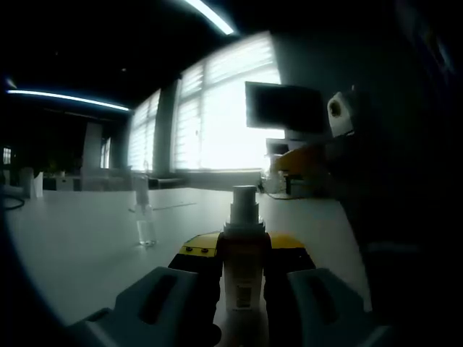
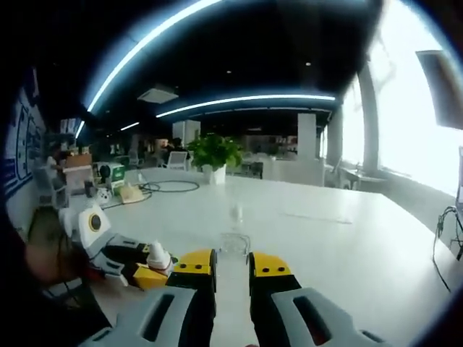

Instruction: Clamp pump bottle remove cover press pump head put on cover

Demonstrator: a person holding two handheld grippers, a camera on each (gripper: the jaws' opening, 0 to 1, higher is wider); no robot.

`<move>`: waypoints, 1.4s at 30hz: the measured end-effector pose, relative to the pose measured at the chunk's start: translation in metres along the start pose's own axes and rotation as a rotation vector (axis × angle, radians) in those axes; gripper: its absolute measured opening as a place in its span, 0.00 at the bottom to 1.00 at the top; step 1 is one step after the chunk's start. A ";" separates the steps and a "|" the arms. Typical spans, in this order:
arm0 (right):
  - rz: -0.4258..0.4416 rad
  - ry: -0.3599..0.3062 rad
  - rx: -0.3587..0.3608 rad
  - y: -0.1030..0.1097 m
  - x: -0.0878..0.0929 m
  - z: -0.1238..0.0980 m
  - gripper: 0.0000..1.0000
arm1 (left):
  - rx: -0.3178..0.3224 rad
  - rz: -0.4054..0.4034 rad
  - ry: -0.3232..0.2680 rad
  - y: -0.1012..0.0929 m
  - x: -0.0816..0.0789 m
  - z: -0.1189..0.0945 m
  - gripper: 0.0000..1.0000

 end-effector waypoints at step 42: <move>-0.026 0.039 -0.196 0.085 0.001 0.029 0.13 | -0.001 0.004 0.001 0.000 0.001 0.000 0.13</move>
Point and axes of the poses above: the point that each gripper's makers call its tool centre point, and the gripper's own axes: z roughly forward along the fingers, y roughly to its left, x roughly out of its underside, the point moved 1 cm from there along -z, roughly backward along the fingers, and after that the axes turned 3 degrees about z, right-handed, at the moved point
